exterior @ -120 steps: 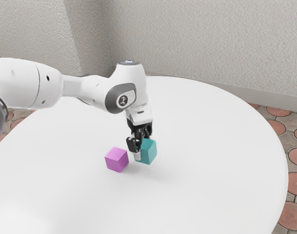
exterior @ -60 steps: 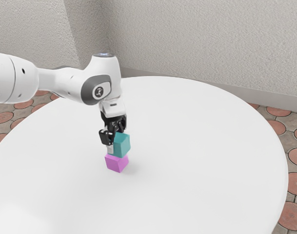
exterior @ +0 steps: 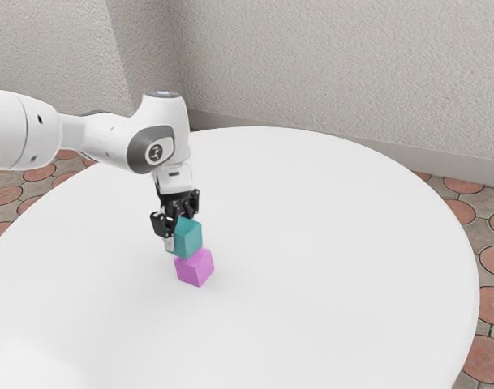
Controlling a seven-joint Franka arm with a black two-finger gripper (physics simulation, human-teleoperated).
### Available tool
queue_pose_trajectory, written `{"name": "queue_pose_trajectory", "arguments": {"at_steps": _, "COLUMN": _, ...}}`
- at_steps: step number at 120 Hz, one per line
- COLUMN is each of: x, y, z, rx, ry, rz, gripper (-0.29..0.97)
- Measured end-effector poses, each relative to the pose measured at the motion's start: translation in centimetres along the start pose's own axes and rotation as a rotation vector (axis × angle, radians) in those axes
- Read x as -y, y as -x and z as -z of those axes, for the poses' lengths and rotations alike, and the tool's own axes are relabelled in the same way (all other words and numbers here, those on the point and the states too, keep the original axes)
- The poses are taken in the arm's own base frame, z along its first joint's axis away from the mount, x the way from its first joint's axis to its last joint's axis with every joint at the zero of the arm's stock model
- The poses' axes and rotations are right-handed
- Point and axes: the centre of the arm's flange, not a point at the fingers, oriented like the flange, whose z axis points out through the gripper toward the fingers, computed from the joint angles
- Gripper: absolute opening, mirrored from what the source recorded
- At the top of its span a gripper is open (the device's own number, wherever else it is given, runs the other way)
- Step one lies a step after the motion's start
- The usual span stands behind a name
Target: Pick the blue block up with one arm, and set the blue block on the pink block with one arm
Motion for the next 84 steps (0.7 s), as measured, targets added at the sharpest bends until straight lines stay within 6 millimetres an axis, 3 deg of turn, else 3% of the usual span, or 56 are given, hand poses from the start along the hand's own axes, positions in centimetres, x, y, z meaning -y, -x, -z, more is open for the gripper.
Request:
{"name": "queue_pose_trajectory", "arguments": {"at_steps": 60, "x": 0.8, "y": -0.4, "z": -0.5, "rx": -0.077, "ry": -0.006, "rz": -0.018, "gripper": 0.34}}
{"name": "queue_pose_trajectory", "arguments": {"at_steps": 84, "x": 0.6, "y": -0.1, "z": -1.5, "rx": -0.086, "ry": 0.015, "rz": -0.021, "gripper": 0.53}}
